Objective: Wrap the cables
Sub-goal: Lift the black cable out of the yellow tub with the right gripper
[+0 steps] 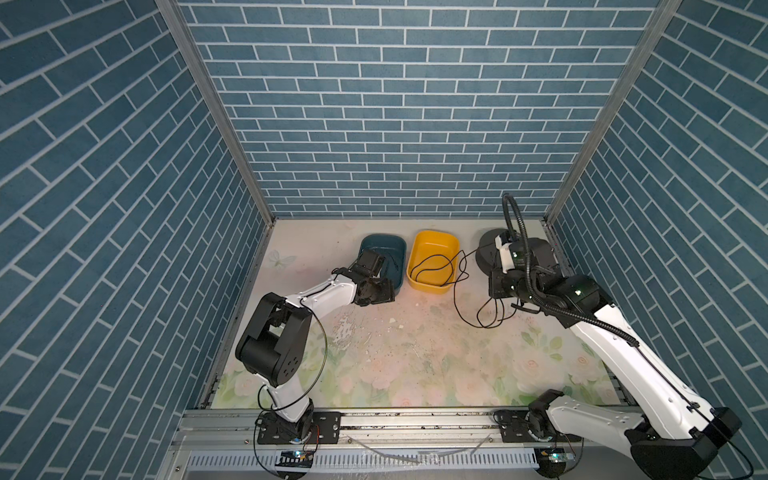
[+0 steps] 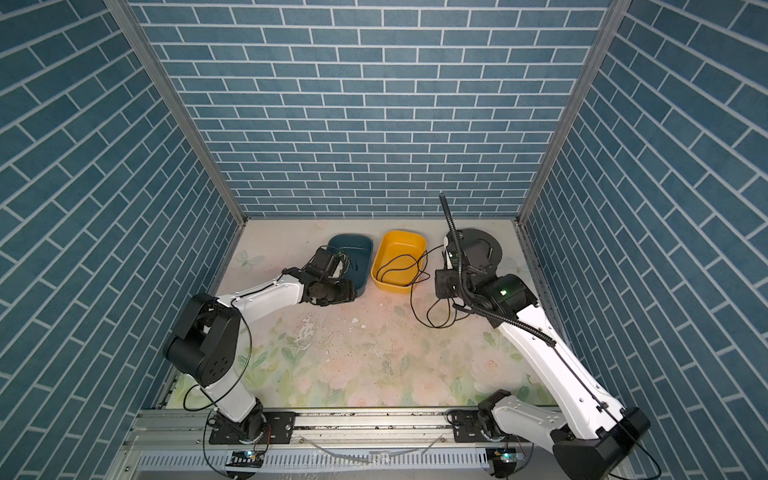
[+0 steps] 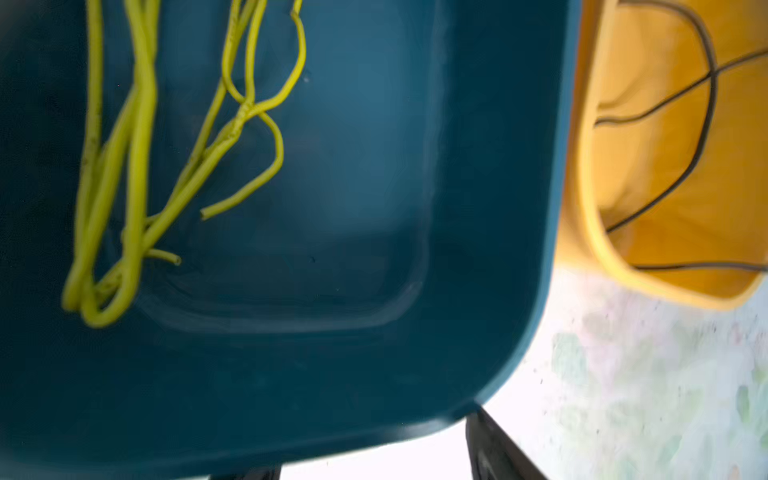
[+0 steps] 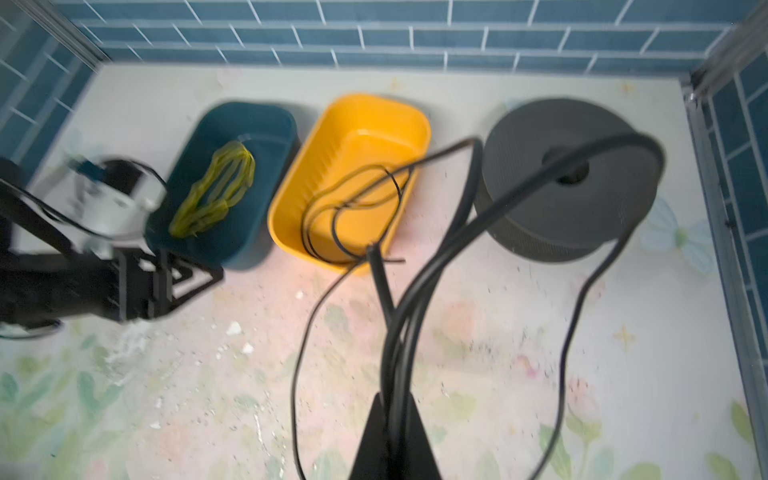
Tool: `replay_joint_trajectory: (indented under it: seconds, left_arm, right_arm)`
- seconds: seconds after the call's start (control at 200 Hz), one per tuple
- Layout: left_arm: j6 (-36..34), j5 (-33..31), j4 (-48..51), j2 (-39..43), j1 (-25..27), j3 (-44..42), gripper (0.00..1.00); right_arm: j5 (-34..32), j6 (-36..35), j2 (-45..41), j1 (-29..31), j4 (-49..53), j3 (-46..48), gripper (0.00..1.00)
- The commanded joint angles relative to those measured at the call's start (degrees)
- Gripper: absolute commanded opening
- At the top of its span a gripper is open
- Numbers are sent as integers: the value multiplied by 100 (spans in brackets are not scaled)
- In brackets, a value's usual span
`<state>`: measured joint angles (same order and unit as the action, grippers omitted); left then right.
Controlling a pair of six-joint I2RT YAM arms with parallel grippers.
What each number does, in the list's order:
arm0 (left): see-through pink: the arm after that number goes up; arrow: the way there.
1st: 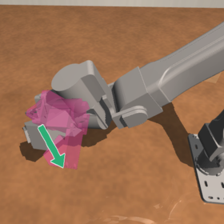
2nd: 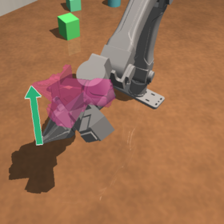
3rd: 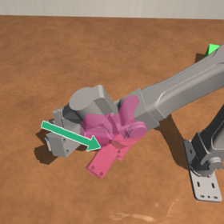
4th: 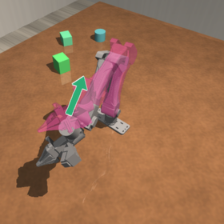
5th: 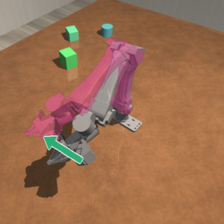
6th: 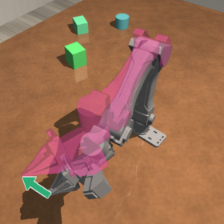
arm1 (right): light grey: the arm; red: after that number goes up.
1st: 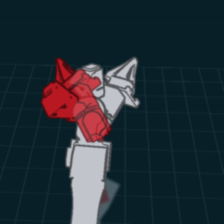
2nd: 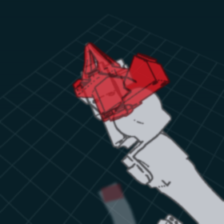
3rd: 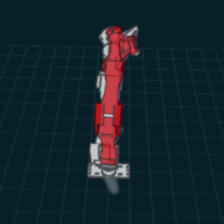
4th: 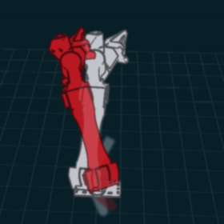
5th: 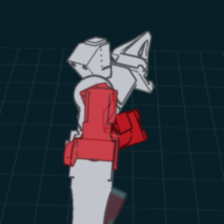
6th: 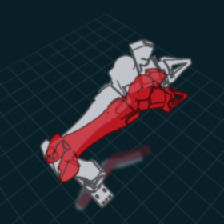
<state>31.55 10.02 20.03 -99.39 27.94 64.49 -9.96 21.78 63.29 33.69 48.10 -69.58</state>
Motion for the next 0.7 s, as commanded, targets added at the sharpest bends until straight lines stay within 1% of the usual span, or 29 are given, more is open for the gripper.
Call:
replay_joint_trajectory:
  seconds: [0.0,0.085,0.19,0.35,0.46,0.505,0.57,0.615,0.69]
  left_arm:
    - [-234,-149,55,-130,-60,349,70]
    - [-265,-141,124,-121,-60,438,70]
    - [-278,-88,171,39,-59,375,71]
    - [-537,-44,511,355,-61,292,76]
    - [-650,9,755,559,-61,236,78]
    - [-667,16,798,668,-60,185,78]
    - [-690,3,829,823,-61,87,78]
    - [-715,21,861,922,-61,35,78]
    - [-772,96,896,1062,-61,-48,78]
  right_arm:
    - [-180,362,-18,8,-188,700,0]
    - [-203,412,173,-20,-470,1106,0]
    - [-353,491,555,-109,-690,1377,0]
    - [-132,631,1067,-313,-1063,1688,0]
    - [-77,737,1329,-454,-1101,1793,0]
    - [-36,756,1361,-498,-1131,1831,4]
    - [35,775,1334,-554,-1183,1893,15]
    - [89,773,1285,-578,-1206,1908,21]
    - [228,732,1153,-583,-1220,1879,40]
